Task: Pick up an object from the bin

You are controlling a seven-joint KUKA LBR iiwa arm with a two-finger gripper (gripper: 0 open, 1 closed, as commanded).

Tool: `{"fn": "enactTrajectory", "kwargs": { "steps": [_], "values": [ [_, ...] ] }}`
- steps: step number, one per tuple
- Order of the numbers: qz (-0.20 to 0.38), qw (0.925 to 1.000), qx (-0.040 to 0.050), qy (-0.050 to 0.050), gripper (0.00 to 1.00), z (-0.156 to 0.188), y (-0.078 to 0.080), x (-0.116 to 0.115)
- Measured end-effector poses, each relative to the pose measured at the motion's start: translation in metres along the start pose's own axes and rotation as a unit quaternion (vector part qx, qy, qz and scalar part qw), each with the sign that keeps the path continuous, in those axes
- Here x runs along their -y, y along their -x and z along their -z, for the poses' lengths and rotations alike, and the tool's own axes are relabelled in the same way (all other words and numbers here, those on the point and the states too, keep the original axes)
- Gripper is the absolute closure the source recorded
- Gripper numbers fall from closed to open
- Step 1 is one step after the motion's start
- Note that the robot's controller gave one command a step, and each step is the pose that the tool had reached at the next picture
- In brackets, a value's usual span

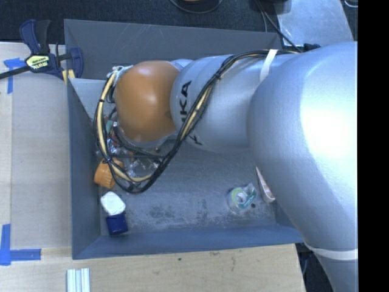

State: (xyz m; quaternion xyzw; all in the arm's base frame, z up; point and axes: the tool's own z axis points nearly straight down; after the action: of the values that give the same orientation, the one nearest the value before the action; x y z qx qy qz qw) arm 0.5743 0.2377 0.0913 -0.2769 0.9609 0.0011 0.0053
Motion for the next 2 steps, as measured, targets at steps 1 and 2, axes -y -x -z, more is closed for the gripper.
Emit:
{"fn": "enactTrajectory", "kwargs": {
  "steps": [1, 2],
  "values": [
    [-0.116, 0.9932, 0.0009, 0.0, 1.0, 0.0142, -0.0061, 0.0032],
    [-0.116, 0.9932, 0.0009, 0.0, 1.0, 0.0141, -0.0061, 0.0032]
  ]
}}
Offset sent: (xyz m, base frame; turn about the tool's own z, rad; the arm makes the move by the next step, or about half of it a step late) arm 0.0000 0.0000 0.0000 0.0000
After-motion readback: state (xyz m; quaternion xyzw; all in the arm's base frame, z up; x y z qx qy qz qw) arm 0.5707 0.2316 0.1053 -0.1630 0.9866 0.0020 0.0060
